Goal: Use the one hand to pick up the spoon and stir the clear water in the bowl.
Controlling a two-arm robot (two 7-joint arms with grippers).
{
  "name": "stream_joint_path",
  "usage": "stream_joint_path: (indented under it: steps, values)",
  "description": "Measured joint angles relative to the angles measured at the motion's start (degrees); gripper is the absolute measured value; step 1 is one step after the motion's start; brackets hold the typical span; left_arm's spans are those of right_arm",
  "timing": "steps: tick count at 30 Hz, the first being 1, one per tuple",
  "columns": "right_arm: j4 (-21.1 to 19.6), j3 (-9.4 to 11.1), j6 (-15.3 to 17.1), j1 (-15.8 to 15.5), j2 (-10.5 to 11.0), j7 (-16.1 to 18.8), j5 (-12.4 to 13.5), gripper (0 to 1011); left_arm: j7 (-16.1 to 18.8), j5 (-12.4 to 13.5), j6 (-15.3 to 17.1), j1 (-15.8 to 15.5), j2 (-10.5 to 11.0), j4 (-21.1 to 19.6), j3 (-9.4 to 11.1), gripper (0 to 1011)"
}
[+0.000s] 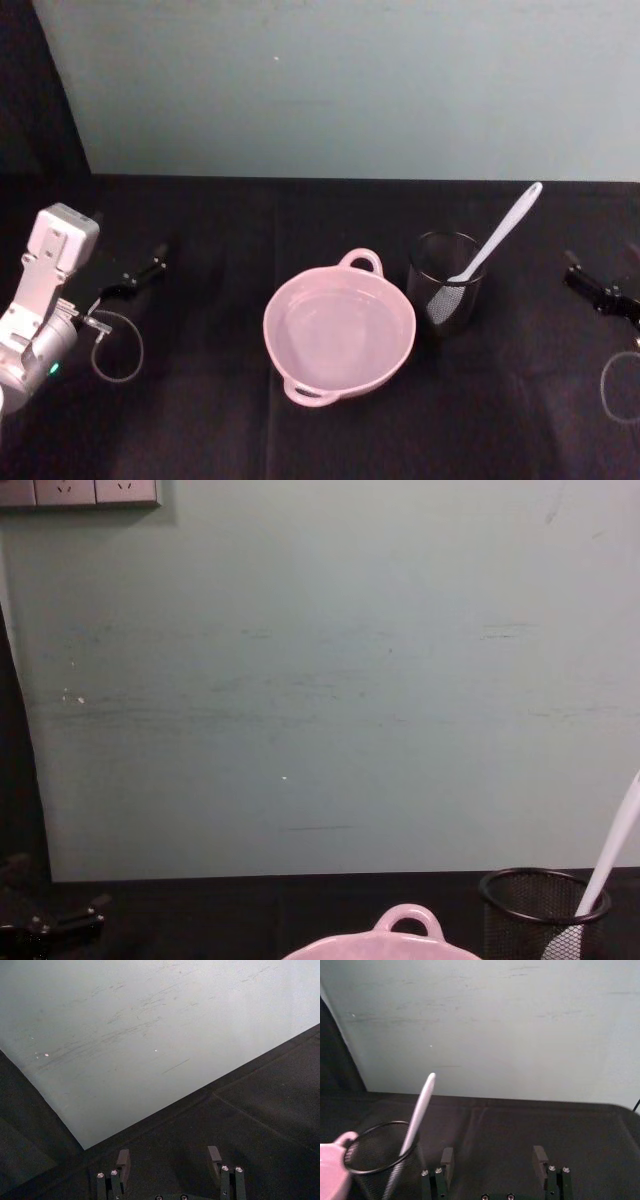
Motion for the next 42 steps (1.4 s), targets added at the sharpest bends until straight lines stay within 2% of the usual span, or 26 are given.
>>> stream_joint_path:
  steps: [1,4,7,8,9,10,14,19,42]
  values:
    - [1.7,-0.6,-0.9,1.3,-0.3,0.0,-1.4,1002,0.0,0.0,0.0,0.0,0.0,0.0,0.0,1005]
    - [4.6,-1.5,-3.0,3.4,-0.9,0.4,-3.2,1002,0.0,0.0,0.0,0.0,0.0,0.0,0.0,1005]
    - [9.9,-2.4,-8.2,6.4,-2.6,2.8,-4.8,1002,0.0,0.0,0.0,0.0,0.0,0.0,0.0,1005]
    - [12.0,-2.6,-10.1,7.3,-3.4,3.8,-5.1,1003,0.0,0.0,0.0,0.0,0.0,0.0,0.0,1005]
    - [12.0,-2.6,-10.1,7.3,-3.4,3.8,-5.1,1003,0.0,0.0,0.0,0.0,0.0,0.0,0.0,1005]
    - [13.6,-2.7,-11.8,7.9,-4.1,4.6,-5.3,1002,0.0,0.0,0.0,0.0,0.0,0.0,0.0,1005]
    - [15.9,-2.7,-14.1,8.3,-5.6,5.7,-5.4,1003,0.0,0.0,0.0,0.0,0.0,0.0,0.0,1005]
    - [15.9,-2.4,-14.8,8.2,-6.6,5.7,-6.2,1003,0.0,0.0,0.0,0.0,0.0,0.0,0.0,1005]
    - [16.0,-2.4,-14.8,8.2,-6.4,5.7,-5.9,1002,0.0,0.0,0.0,0.0,0.0,0.0,0.0,1005]
